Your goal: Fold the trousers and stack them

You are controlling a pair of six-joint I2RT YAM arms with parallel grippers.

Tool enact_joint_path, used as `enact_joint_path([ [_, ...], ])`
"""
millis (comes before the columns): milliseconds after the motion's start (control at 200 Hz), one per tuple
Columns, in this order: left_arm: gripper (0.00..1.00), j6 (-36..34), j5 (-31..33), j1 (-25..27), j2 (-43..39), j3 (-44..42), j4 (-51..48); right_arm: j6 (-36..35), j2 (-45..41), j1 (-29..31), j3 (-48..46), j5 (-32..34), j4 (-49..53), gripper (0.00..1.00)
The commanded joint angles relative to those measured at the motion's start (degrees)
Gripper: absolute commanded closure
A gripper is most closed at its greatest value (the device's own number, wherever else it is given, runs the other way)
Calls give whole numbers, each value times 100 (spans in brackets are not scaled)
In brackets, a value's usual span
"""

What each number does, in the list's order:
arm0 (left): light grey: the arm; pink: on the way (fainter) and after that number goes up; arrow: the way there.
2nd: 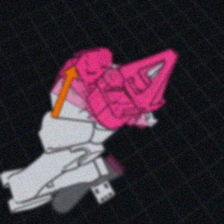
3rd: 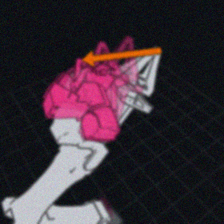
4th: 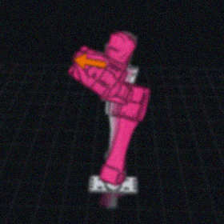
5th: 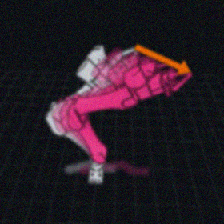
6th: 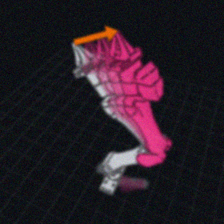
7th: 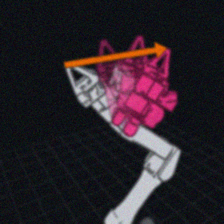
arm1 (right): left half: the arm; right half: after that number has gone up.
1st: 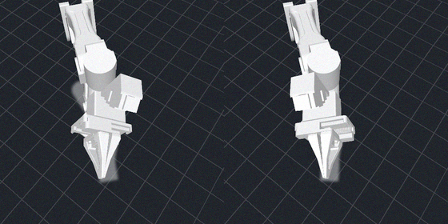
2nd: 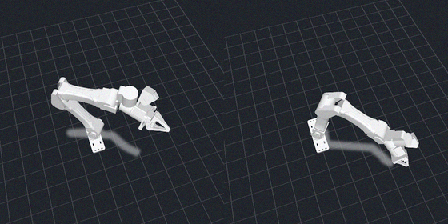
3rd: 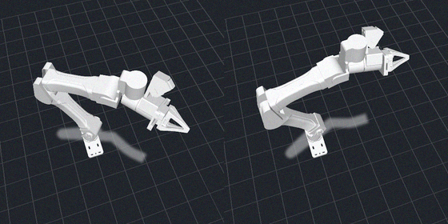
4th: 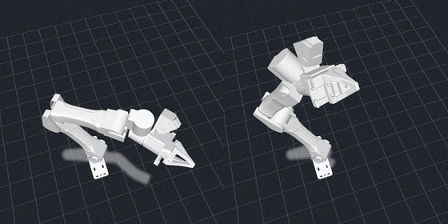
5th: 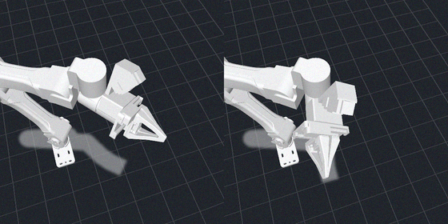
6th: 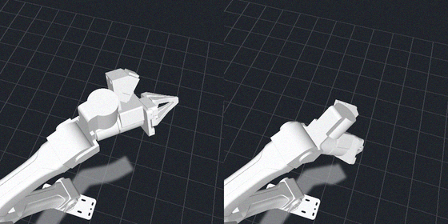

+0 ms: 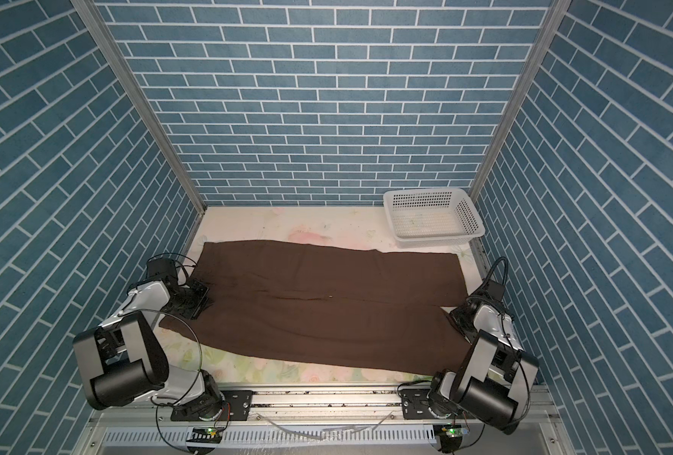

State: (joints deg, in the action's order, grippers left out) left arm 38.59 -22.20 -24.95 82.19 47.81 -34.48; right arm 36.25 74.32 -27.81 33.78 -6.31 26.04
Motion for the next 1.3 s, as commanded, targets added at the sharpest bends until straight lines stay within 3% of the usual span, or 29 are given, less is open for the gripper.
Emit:
enact_joint_path([
  [0,100,-49,-55,-27,62,47,-105,314,350,-172,-8,248,-246,100],
  [355,100,-329,-94,-36,86,114,-302,409,1395,-395,851,495,-713,100],
  [575,96,-364,-368,-37,59,112,-121,275,1812,-418,1673,-692,-931,100],
  [710,93,-405,-443,-36,111,117,-56,304,1336,-399,1836,-859,-600,100],
  [935,91,-488,-574,-36,211,324,-105,266,140,-392,1323,-419,433,100],
  [1045,93,-417,-388,-38,-187,331,-227,313,-549,-398,849,70,1041,100],
  [1180,74,-308,262,-110,-1232,192,-421,356,-1229,-515,351,893,1659,100],
  [1295,66,-333,367,-486,-1782,206,-714,678,-1553,-991,68,785,1910,80],
])
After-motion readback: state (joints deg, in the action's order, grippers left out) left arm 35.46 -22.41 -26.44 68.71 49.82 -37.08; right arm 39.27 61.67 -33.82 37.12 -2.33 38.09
